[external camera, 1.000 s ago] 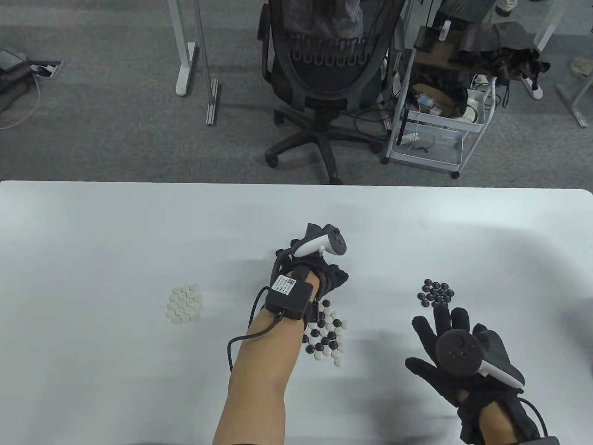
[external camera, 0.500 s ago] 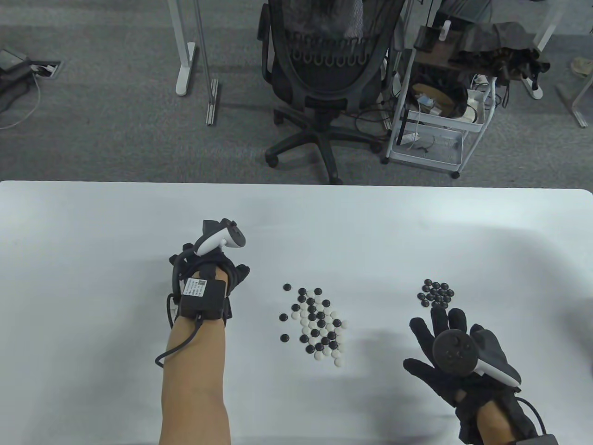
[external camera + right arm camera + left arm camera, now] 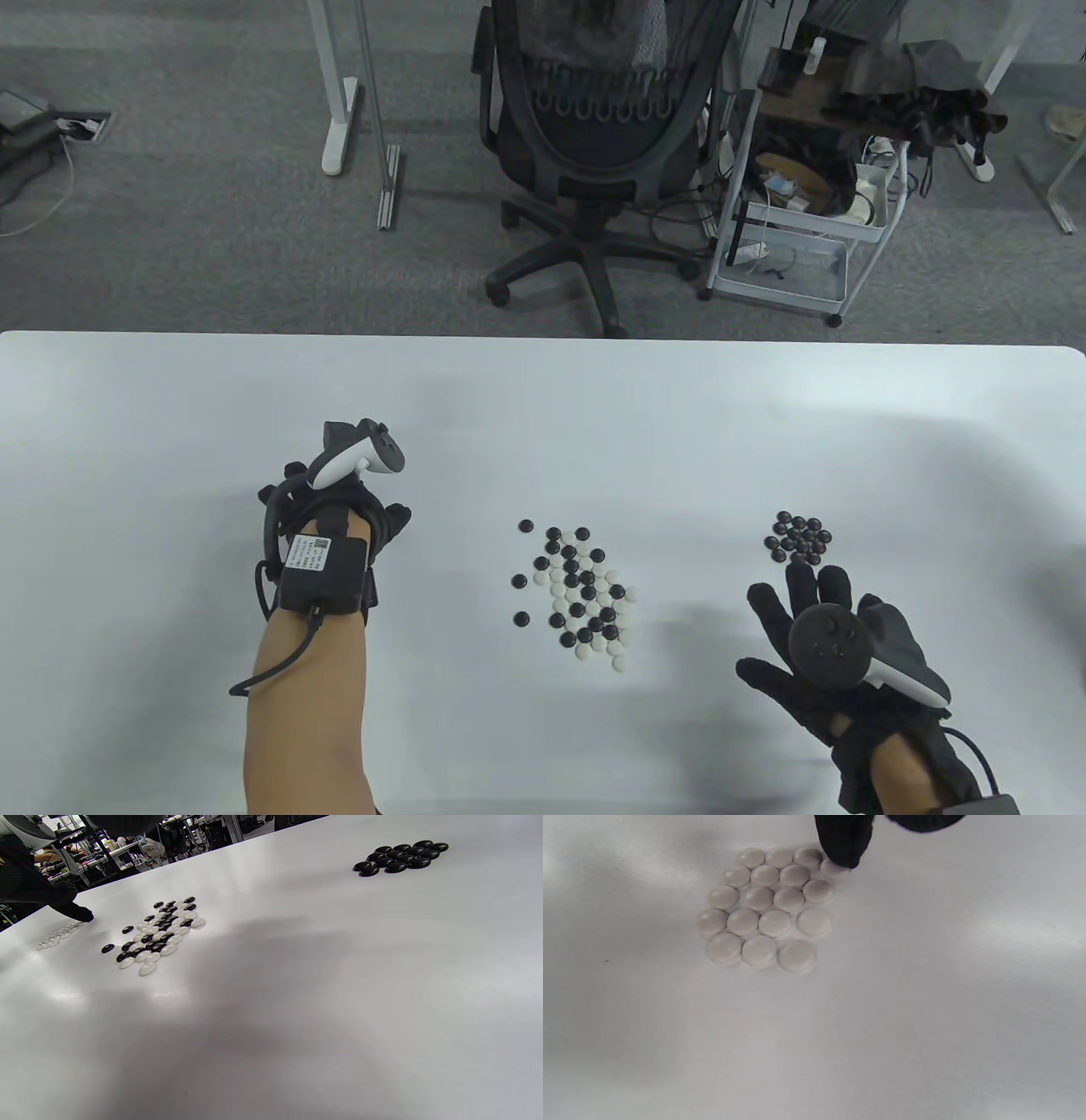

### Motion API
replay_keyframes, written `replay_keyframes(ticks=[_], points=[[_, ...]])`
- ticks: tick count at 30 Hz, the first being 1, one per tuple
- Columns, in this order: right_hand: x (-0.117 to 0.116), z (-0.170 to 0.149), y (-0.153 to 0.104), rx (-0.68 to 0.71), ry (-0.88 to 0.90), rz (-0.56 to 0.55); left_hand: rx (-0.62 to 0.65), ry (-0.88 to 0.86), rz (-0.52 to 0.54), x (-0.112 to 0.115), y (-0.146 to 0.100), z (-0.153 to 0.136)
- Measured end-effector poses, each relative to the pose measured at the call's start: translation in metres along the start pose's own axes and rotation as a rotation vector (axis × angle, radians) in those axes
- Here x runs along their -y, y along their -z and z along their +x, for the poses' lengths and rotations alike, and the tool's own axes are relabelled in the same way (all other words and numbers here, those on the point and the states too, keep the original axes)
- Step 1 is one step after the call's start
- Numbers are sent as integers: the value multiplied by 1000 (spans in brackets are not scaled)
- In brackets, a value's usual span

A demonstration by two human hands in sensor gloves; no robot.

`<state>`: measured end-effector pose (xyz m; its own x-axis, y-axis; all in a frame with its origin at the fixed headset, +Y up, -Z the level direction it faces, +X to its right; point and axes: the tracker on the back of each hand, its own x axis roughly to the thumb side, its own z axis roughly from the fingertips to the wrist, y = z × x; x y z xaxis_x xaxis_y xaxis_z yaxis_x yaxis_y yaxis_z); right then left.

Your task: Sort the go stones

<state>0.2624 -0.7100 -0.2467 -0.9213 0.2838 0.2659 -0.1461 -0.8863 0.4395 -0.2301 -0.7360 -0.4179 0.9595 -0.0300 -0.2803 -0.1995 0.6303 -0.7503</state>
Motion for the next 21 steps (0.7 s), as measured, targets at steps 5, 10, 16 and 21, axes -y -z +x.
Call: replay_keyframes(ticks=[5, 10, 16, 21], points=[[0, 1, 0, 0, -2, -1, -6, 19, -3, 2, -3, -1], [0, 1, 0, 2, -1, -5, 37, 65, 35, -2, -16, 11], [1, 0, -1, 3, 1, -9, 290, 175, 41, 4, -46, 63], [2, -1, -2, 3, 4, -18, 525, 293, 59, 22, -76, 119]])
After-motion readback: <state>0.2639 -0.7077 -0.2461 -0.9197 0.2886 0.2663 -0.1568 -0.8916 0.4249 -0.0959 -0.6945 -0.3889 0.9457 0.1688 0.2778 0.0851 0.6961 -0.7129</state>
